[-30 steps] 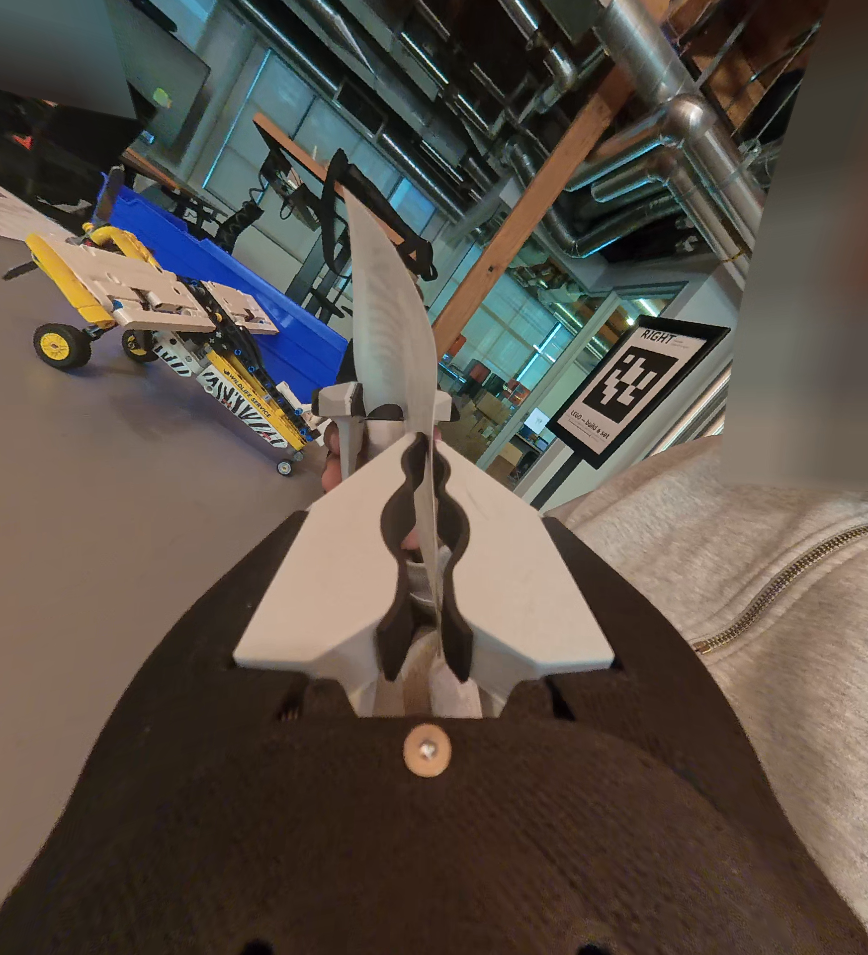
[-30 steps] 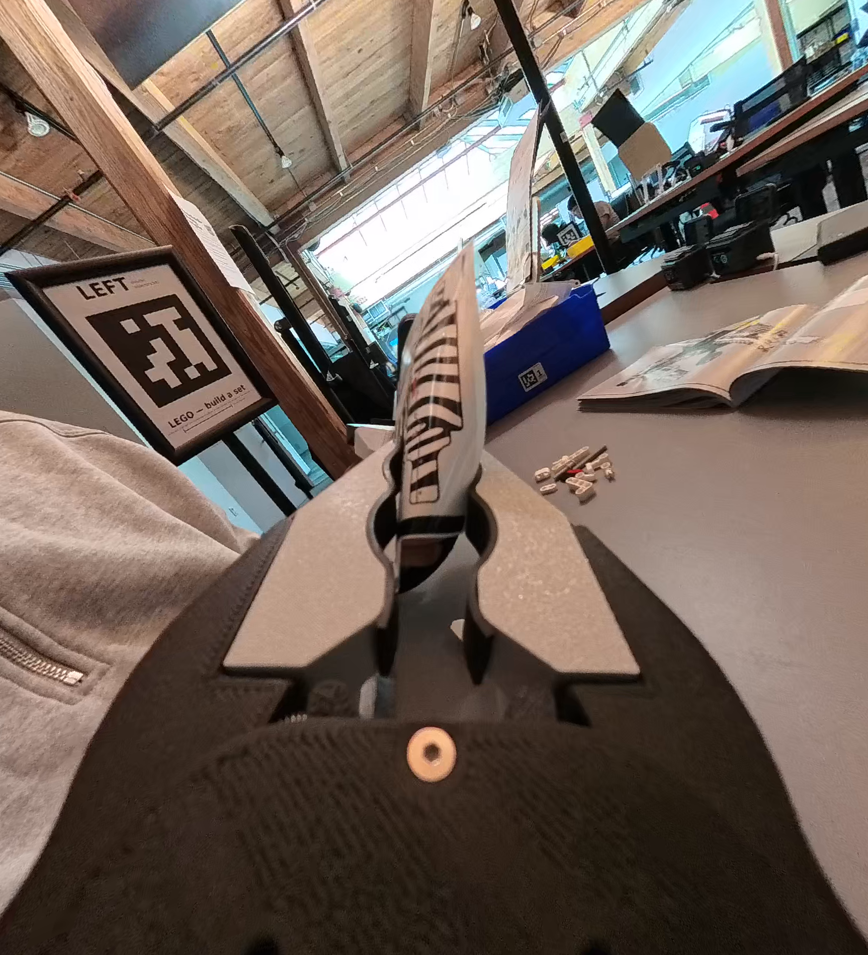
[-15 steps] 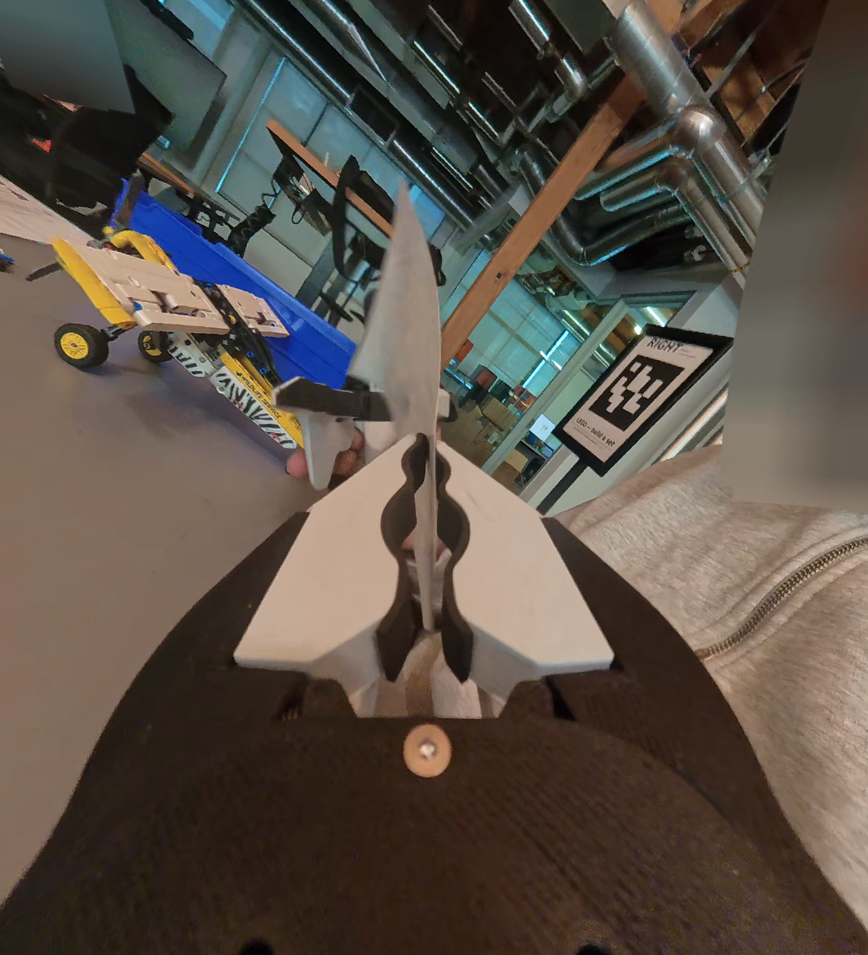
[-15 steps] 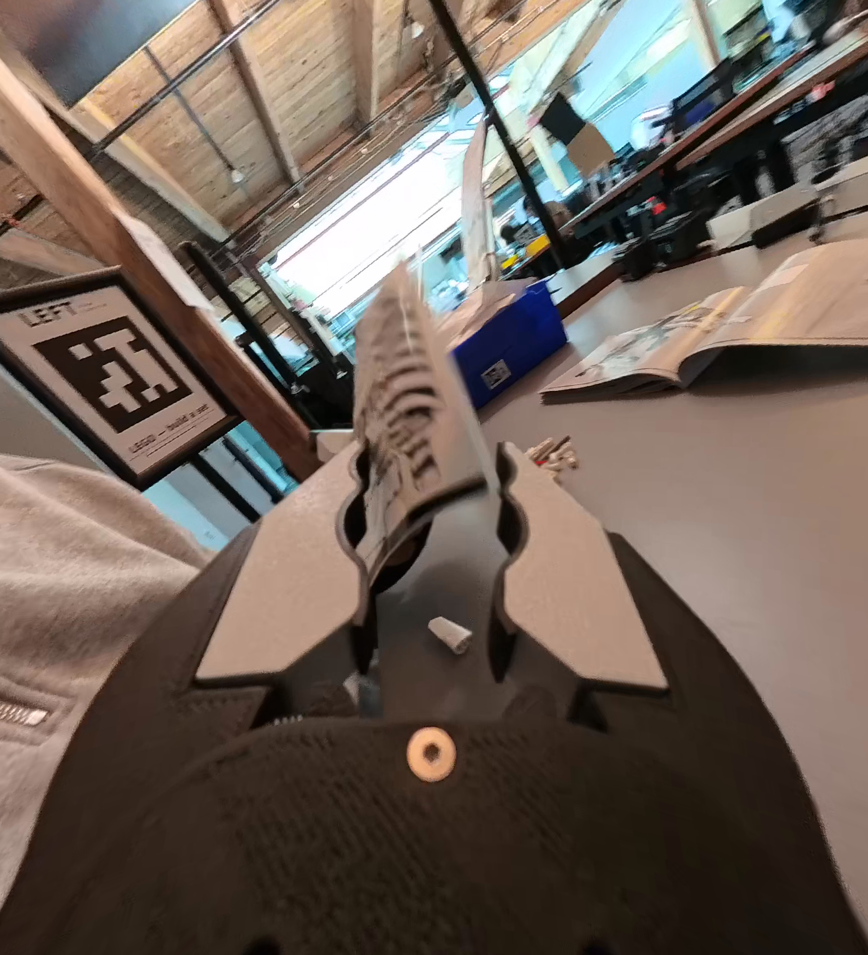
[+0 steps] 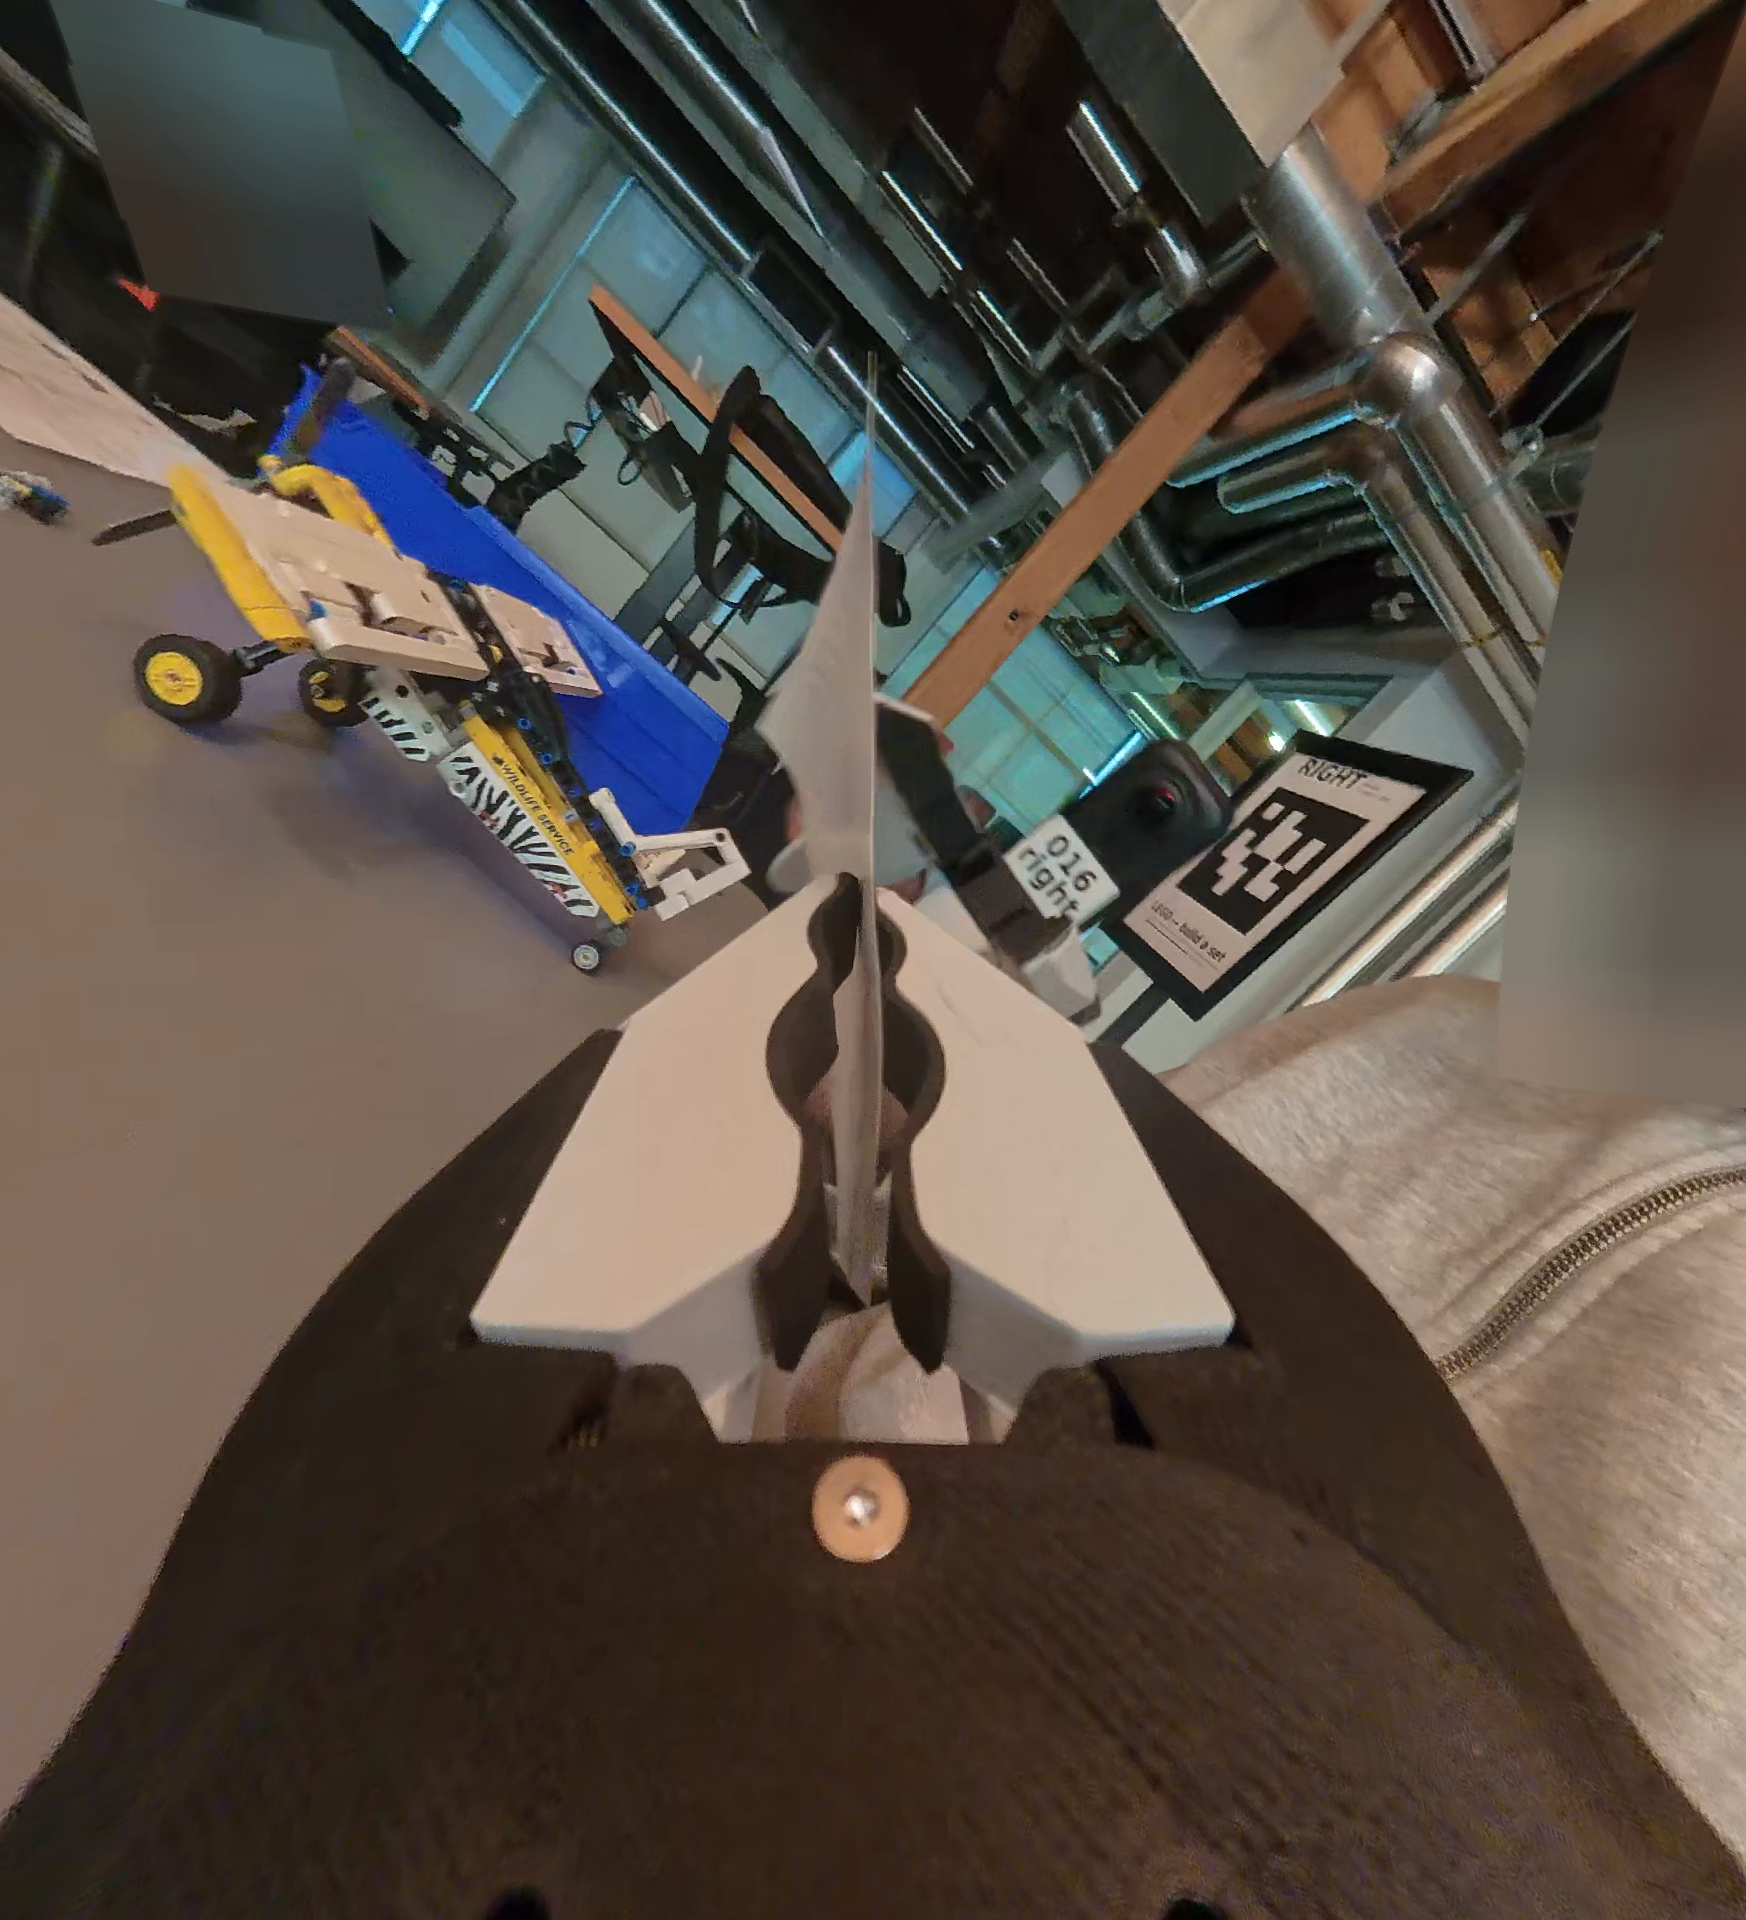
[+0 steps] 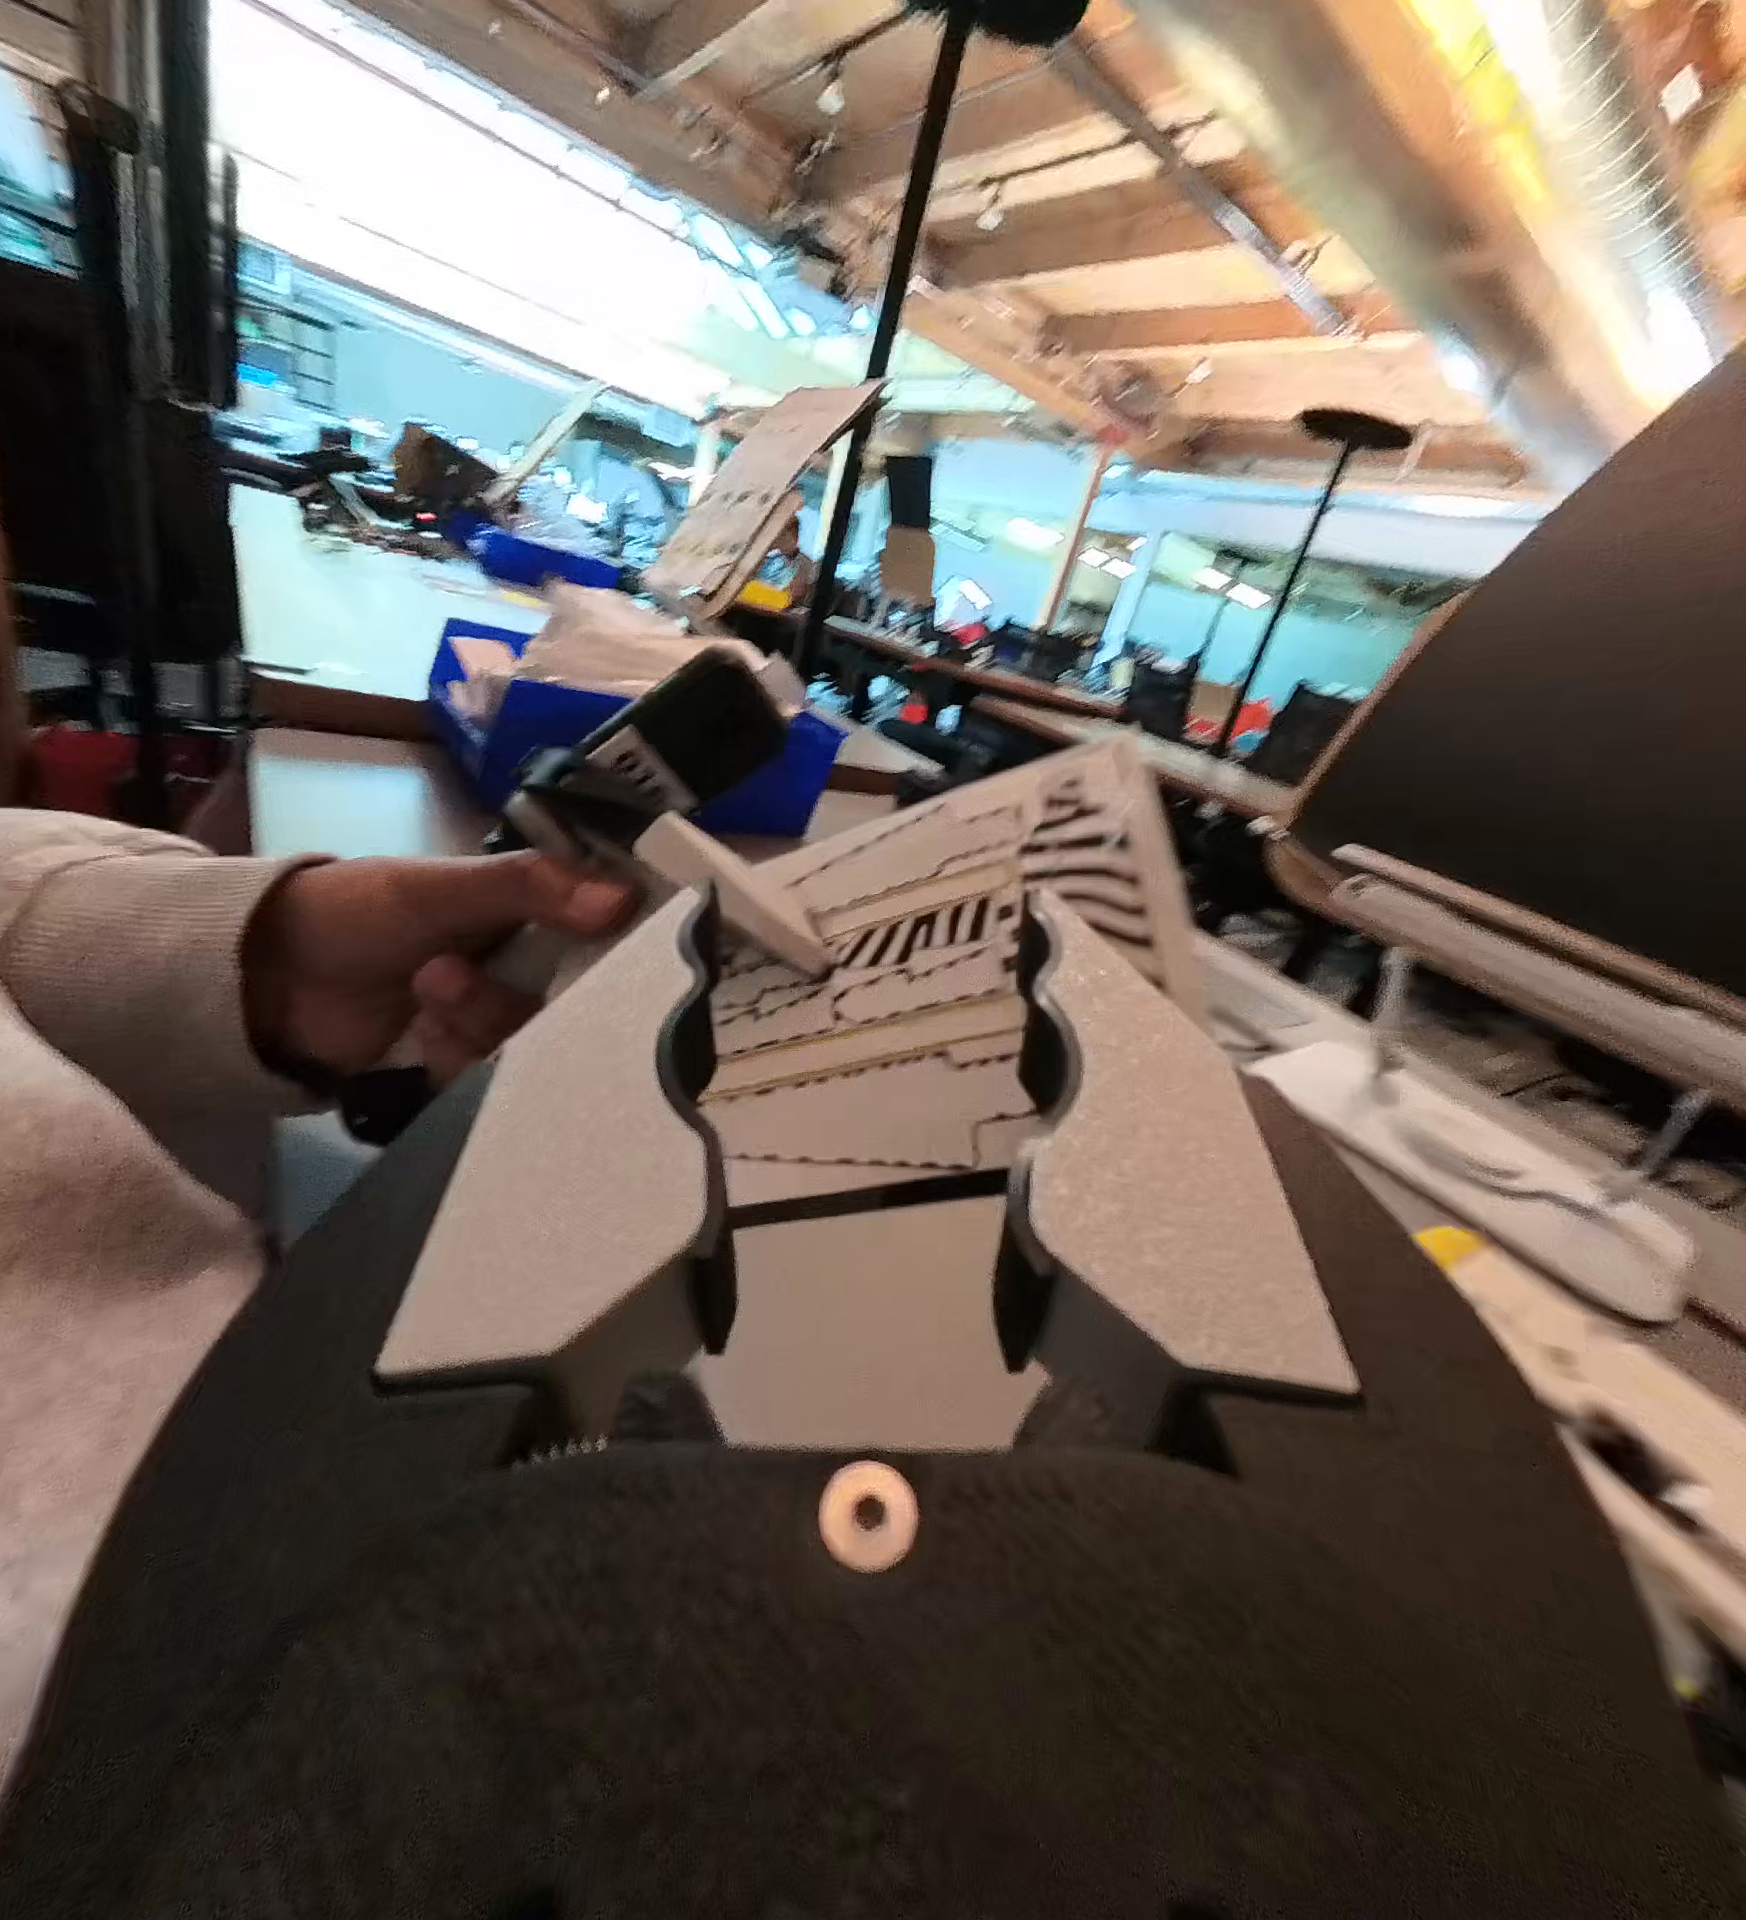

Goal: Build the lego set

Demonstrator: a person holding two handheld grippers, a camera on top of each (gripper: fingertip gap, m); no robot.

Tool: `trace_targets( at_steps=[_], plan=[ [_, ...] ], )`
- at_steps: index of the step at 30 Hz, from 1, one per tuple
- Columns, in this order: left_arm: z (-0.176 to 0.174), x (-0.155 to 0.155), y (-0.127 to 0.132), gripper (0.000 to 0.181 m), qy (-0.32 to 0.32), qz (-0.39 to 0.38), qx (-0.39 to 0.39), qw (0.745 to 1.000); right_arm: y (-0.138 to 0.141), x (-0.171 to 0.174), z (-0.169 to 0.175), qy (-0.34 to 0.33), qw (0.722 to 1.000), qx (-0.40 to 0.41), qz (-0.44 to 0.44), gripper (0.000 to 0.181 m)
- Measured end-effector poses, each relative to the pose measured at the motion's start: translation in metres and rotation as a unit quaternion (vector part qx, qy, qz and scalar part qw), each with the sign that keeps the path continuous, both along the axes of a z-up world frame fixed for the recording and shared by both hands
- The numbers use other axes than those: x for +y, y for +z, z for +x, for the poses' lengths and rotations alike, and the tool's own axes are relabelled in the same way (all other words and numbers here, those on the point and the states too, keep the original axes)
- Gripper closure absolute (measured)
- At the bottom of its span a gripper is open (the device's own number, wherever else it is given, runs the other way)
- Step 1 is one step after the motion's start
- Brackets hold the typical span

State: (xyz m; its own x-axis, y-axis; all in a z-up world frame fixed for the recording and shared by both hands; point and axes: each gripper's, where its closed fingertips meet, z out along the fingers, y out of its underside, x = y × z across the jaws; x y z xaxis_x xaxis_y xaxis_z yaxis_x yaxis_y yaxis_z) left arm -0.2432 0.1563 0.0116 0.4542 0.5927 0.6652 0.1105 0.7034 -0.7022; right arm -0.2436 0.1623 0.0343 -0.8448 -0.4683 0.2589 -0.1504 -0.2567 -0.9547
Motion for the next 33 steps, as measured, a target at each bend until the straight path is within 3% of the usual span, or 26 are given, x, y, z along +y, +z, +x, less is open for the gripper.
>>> trace_targets(
  at_steps=[4,10,19,23,27,33],
  plan=[
    [0.001,0.007,0.004,0.181,-0.006,-0.03,0.002,1.0,-0.015,-0.002,0.011,0.066,0.996,-0.023,0.06,0.121],
    [0.0,0.021,0.004,0.181,-0.025,-0.074,-0.003,0.997,-0.026,0.0,0.021,0.083,0.993,0.011,0.08,0.122],
    [0.0,0.033,0.002,0.181,-0.048,-0.098,-0.004,0.994,-0.032,0.013,0.025,0.162,0.979,-0.017,0.122,0.148],
    [-0.001,0.033,0.0,0.181,-0.044,-0.11,-0.012,0.993,-0.024,0.011,0.011,0.148,0.982,-0.044,0.111,0.148],
    [-0.001,0.032,-0.001,0.181,-0.043,-0.108,-0.015,0.993,-0.011,0.018,0.0,0.133,0.988,-0.047,0.07,0.159],
    [-0.002,0.035,-0.002,0.181,-0.046,-0.109,-0.016,0.993,-0.024,0.017,0.009,0.116,0.99,0.011,0.08,0.157]
  ],
)
